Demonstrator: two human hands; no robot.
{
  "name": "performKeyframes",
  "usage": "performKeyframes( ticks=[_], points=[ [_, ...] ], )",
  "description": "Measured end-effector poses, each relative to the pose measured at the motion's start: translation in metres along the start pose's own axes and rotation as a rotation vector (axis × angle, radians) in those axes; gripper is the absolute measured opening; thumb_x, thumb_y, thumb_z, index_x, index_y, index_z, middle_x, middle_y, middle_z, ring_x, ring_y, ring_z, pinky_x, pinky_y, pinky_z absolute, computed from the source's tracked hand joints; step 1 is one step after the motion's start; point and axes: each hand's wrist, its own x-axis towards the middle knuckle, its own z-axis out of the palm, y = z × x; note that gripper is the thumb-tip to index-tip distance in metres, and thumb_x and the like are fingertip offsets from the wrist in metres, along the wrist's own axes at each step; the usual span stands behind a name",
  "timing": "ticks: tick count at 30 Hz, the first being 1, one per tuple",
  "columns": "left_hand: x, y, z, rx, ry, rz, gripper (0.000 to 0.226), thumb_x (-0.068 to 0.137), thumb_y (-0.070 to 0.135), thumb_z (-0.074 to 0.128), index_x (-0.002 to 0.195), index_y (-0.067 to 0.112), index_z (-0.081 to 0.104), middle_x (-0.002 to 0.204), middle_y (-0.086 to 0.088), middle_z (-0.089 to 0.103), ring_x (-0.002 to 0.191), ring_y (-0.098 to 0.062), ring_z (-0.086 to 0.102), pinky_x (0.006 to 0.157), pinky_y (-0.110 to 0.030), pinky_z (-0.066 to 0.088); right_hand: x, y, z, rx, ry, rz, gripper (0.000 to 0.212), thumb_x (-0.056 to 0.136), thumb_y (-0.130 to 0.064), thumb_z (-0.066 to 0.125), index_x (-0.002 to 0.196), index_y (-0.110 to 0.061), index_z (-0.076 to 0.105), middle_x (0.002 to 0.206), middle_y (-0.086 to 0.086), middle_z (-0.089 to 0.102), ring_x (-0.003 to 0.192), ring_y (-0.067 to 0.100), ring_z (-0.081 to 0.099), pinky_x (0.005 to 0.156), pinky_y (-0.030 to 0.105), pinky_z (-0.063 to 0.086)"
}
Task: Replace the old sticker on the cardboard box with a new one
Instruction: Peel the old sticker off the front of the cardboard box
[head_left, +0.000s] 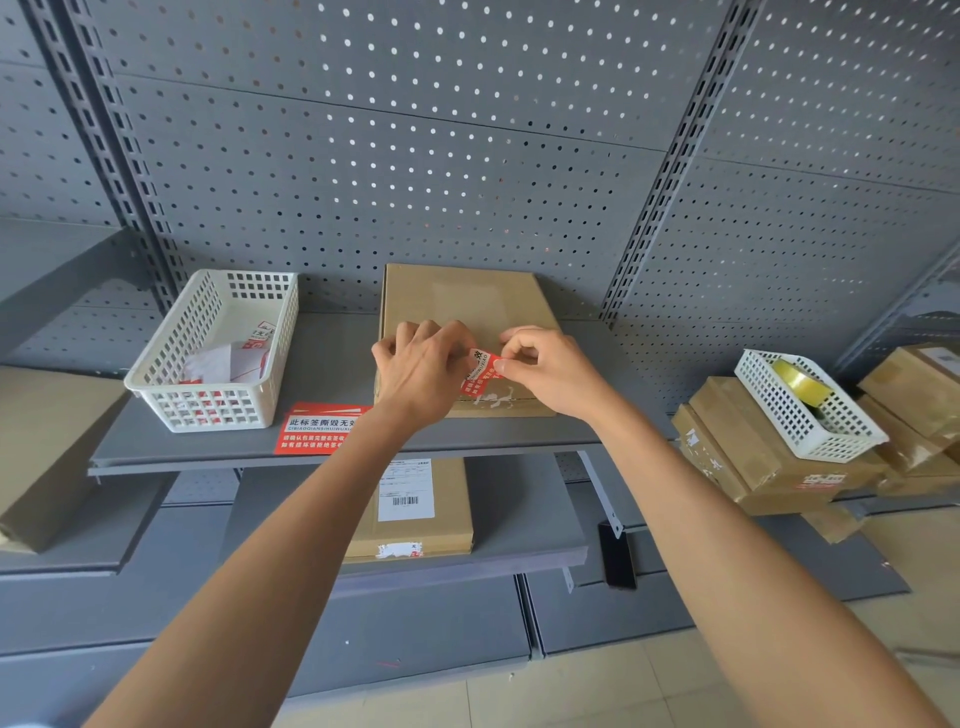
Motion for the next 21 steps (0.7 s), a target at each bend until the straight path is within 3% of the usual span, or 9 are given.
performKeyframes(
  ticks=[5, 8, 11, 15, 21],
  points=[
    [-0.0023, 0.0024, 0.002, -0.03, 0.027, -0.037, 0.043, 0.098, 0.04, 0.055, 0.139, 0.033, 0.044, 0.122, 0.007, 0.062, 0.124, -0.026, 0.044, 0.103, -0.045, 0.026, -0.0005, 0.0005, -0.0003, 0.023, 0.018, 0.012, 0.012, 0.092, -0.02, 0.072, 0.084, -0.012, 0.074, 0.136, -0.004, 0.063, 0.114, 0.011, 0.061, 0.106, 0.028, 0.042],
    [-0.0033, 0.0026, 0.0017, 0.029, 0.037, -0.019, 0.021, 0.1, 0.036, 0.055, 0.118, 0.034, 0.064, 0.122, 0.002, 0.06, 0.121, -0.028, 0.045, 0.101, -0.045, 0.027, -0.0012, 0.0018, 0.0003, 0.024, 0.01, 0.008, 0.012, 0.094, -0.02, 0.071, 0.085, -0.012, 0.073, 0.137, -0.005, 0.062, 0.114, 0.011, 0.06, 0.102, 0.025, 0.04],
    [-0.0041, 0.0035, 0.0001, -0.003, 0.059, -0.03, 0.014, 0.099, 0.032, 0.056, 0.102, 0.034, 0.07, 0.118, 0.003, 0.062, 0.117, -0.027, 0.045, 0.097, -0.043, 0.026, -0.0016, 0.0034, 0.0006, 0.043, 0.012, -0.002, 0.011, 0.094, -0.021, 0.071, 0.084, -0.015, 0.071, 0.137, -0.005, 0.062, 0.117, 0.013, 0.06, 0.105, 0.027, 0.04],
    [-0.0042, 0.0037, -0.0002, -0.005, 0.054, -0.039, 0.013, 0.1, 0.033, 0.054, 0.1, 0.033, 0.067, 0.116, 0.003, 0.061, 0.116, -0.026, 0.045, 0.091, -0.038, 0.02, -0.0023, 0.0037, 0.0011, 0.059, 0.011, 0.002, 0.011, 0.093, -0.02, 0.071, 0.083, -0.015, 0.071, 0.139, -0.005, 0.061, 0.118, 0.014, 0.06, 0.103, 0.027, 0.04],
    [-0.004, 0.0047, -0.0029, -0.04, 0.03, -0.039, 0.01, 0.1, 0.035, 0.055, 0.1, 0.034, 0.064, 0.114, 0.005, 0.062, 0.116, -0.025, 0.045, 0.097, -0.042, 0.023, -0.0035, 0.0042, 0.0017, 0.084, 0.01, 0.011, 0.015, 0.093, -0.021, 0.071, 0.078, -0.019, 0.071, 0.144, -0.006, 0.059, 0.124, 0.016, 0.06, 0.113, 0.037, 0.04]
  ],
)
